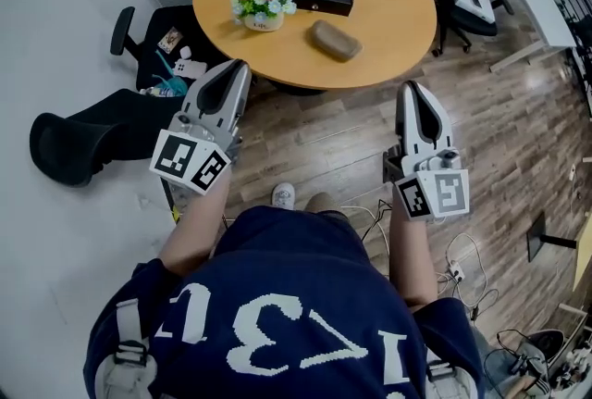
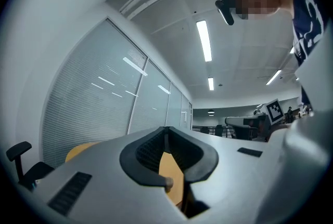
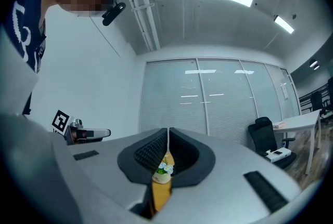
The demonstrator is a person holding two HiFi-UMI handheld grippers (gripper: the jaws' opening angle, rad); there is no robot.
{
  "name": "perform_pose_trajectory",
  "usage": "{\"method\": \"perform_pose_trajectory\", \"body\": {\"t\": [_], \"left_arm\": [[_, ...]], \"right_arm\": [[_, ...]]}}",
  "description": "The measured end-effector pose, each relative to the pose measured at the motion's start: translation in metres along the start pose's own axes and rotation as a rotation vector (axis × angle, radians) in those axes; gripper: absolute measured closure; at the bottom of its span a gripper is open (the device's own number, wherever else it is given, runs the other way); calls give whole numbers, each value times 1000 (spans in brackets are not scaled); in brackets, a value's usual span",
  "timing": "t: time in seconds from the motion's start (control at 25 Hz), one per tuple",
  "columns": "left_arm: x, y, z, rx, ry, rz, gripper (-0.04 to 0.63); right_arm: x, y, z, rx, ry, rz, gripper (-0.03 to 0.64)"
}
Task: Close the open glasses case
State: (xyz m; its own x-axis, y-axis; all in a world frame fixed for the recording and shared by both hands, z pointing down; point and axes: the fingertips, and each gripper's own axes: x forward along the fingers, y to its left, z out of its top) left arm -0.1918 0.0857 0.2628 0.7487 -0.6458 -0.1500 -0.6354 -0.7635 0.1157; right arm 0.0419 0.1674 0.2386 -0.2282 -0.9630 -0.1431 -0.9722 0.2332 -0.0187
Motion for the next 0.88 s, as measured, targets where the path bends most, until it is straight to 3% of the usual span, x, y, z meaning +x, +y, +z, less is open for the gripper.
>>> {"method": "perform_pose_trajectory", "body": {"t": [0.32, 0.76, 0.88], "left_arm": [[35, 26, -22, -24, 33, 24, 563], [143, 67, -20, -8, -11, 151, 563], [172, 74, -17, 40, -20, 191, 563]], "right_arm": [[43, -30, -21, 18, 32, 11, 583], [167, -112, -21, 34, 13, 165, 583], [198, -137, -16, 36, -10, 212, 583]]}}
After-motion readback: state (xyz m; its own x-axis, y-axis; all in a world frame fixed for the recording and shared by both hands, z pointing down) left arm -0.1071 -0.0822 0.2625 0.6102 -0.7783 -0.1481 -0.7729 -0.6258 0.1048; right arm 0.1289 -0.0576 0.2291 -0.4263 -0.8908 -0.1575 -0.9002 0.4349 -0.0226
